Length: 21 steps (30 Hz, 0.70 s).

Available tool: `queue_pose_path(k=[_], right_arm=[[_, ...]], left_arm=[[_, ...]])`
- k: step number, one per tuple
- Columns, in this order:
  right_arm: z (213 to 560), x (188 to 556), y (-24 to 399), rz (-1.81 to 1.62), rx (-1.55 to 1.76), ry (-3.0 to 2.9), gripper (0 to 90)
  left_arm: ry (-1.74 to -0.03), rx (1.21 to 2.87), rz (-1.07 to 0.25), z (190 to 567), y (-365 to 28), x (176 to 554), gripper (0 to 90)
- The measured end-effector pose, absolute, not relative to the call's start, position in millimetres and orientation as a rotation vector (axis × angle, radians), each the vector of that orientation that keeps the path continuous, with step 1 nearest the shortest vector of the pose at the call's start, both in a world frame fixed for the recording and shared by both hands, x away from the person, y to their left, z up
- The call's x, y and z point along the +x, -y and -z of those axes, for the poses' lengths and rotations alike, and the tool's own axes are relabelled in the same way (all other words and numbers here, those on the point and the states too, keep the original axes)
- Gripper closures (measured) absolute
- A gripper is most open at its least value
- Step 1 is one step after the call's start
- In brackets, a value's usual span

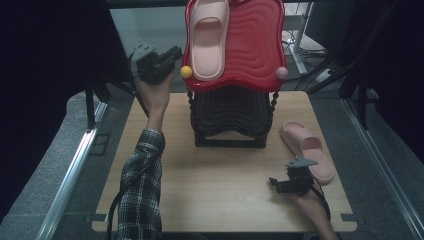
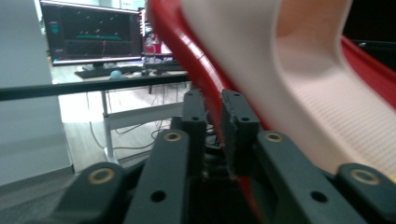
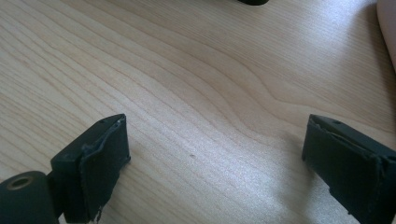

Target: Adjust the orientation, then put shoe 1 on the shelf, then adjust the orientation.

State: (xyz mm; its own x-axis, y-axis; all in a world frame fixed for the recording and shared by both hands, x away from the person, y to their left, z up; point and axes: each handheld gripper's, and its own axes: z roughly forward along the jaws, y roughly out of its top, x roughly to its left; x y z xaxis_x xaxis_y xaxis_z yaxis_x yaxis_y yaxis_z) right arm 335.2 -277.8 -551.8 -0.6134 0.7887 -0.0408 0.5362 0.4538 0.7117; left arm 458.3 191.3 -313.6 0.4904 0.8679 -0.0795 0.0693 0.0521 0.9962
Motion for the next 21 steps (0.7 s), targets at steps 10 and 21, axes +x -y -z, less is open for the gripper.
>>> queue_pose_path(k=[10,21], right_arm=[[552,335,277,-0.947,1.109,-2.354,4.2],[552,334,276,-0.944,1.096,-2.374,2.0]], left_arm=[[-0.965,1.433,-0.800,350,-206,453,38.5],[-1.060,1.493,-0.766,389,-221,445,19.5]])
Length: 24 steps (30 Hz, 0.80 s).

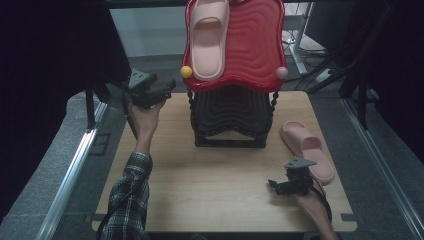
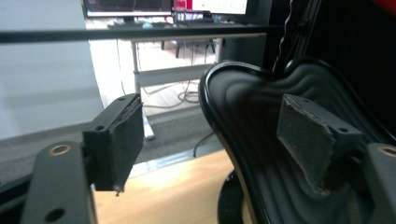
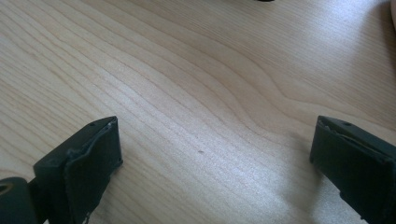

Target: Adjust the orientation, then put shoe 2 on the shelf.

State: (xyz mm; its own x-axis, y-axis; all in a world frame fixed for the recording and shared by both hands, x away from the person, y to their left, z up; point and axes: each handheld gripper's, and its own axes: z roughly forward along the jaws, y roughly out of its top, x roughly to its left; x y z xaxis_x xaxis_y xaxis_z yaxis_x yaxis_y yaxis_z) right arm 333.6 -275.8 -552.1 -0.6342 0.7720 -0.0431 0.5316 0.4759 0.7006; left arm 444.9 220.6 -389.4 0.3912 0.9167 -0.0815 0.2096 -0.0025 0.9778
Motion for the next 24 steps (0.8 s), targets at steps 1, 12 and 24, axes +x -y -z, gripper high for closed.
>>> queue_pose_path(k=[1,12,24], right_arm=[[552,334,276,-0.946,1.093,-2.377,1.9],[542,330,277,-1.000,1.078,-2.339,2.1],[528,326,287,-1.009,1.128,-2.275,2.5]], left_arm=[[-1.065,1.498,-0.763,393,-221,444,19.5],[-1.145,1.595,-0.719,445,-225,433,7.6],[-1.259,1.671,-0.588,500,-232,412,5.2]])
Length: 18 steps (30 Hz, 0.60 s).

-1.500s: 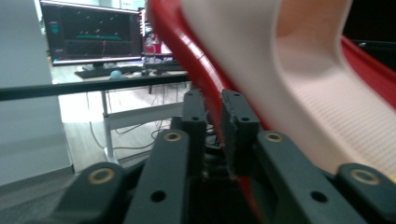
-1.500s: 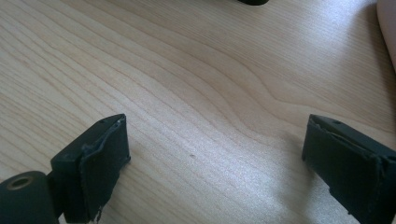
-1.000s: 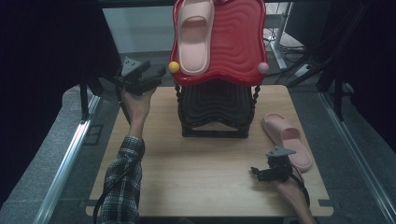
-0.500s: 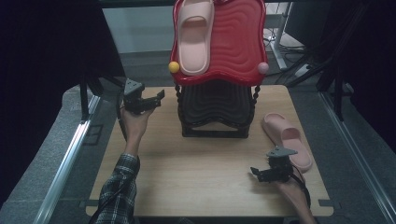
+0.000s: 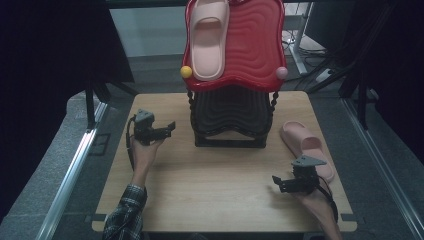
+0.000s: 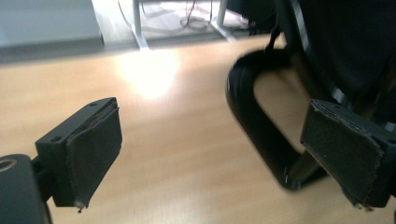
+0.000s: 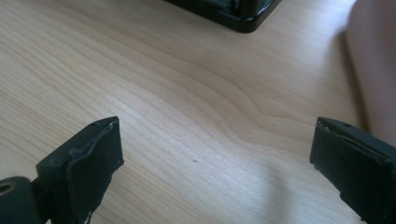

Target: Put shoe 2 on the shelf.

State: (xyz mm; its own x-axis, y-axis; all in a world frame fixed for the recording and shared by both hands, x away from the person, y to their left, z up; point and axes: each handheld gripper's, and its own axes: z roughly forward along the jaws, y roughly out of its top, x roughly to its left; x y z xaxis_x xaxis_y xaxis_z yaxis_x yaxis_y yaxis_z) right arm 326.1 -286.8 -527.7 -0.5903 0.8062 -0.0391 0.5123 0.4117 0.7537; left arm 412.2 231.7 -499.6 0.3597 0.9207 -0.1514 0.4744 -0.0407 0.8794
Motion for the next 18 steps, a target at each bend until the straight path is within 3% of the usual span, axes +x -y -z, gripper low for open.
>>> queue_pose_path(k=[9,18], right_arm=[[517,329,310,-1.019,1.220,-2.184,2.9],[512,339,338,-1.015,1.303,-2.118,12.7]], left_arm=[[-1.330,1.793,-0.510,540,-230,393,5.1],[-1.353,1.898,-0.464,568,-217,375,5.1]])
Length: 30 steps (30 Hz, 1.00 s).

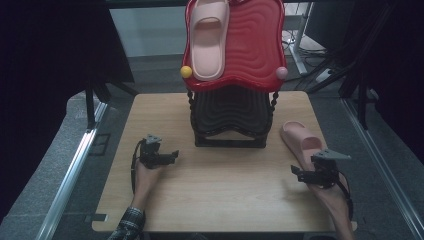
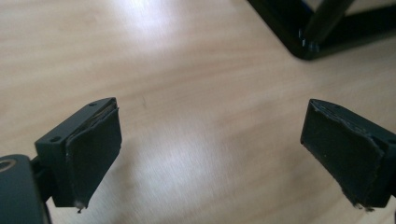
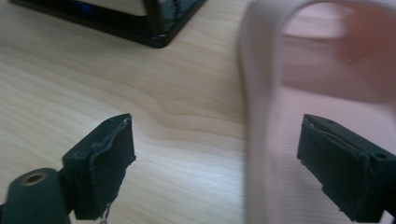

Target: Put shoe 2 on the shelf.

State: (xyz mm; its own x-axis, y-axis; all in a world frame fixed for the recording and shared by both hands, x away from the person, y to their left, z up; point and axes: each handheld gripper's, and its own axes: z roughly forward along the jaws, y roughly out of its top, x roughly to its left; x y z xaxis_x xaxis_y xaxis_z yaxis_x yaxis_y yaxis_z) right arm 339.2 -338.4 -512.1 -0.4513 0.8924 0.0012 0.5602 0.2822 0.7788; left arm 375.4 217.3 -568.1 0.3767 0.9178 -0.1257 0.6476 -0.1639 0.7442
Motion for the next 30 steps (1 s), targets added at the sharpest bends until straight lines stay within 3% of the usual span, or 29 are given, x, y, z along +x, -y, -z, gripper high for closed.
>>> queue_pose_path(k=[15,30], right_arm=[[505,371,377,-0.951,1.372,-1.996,26.1],[512,421,399,-0.859,1.378,-2.020,66.3]], left_arm=[[-1.348,2.014,-0.474,573,-209,355,4.0],[-1.354,2.011,-0.476,573,-209,355,3.9]])
